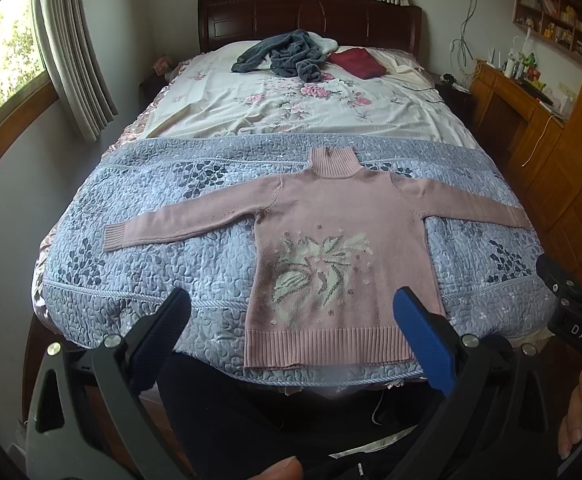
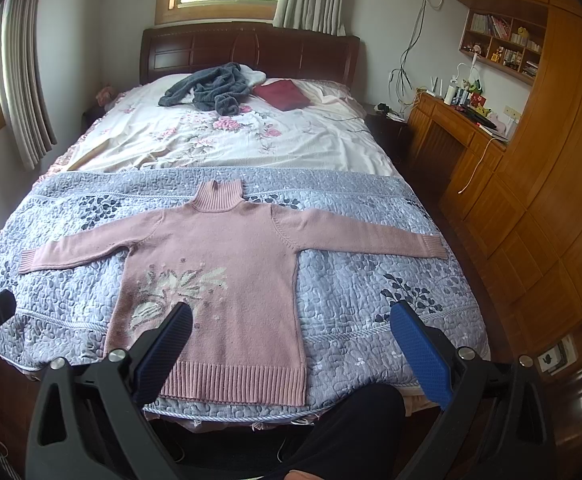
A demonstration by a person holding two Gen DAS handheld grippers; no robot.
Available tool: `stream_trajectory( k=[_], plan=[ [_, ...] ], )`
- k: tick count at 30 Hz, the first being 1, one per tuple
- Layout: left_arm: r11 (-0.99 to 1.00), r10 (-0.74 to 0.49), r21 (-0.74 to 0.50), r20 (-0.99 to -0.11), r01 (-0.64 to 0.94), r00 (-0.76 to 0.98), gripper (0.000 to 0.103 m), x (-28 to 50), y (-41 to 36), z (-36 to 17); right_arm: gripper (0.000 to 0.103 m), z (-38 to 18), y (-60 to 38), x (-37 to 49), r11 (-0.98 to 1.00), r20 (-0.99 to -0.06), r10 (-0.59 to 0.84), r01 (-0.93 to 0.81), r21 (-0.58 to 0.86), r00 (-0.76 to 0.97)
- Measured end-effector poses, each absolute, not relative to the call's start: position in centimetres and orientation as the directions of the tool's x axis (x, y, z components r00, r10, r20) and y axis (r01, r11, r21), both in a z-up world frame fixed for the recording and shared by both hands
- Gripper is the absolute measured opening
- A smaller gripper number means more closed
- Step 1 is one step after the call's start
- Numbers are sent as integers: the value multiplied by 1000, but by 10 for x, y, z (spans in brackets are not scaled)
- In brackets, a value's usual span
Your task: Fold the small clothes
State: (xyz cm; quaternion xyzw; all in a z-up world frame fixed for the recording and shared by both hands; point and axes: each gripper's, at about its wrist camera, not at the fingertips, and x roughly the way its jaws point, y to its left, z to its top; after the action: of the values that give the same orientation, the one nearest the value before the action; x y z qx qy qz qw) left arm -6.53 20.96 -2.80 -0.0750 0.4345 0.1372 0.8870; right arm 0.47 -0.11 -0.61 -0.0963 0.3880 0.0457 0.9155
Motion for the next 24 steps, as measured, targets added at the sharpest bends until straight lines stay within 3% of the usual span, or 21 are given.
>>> stream_trajectory(
  k=[24],
  plan=[
    [949, 189, -9, -785, -316, 590, 100, -65, 212, -25, 99, -7, 0, 6, 977, -720, 10, -159, -140, 694]
  ],
)
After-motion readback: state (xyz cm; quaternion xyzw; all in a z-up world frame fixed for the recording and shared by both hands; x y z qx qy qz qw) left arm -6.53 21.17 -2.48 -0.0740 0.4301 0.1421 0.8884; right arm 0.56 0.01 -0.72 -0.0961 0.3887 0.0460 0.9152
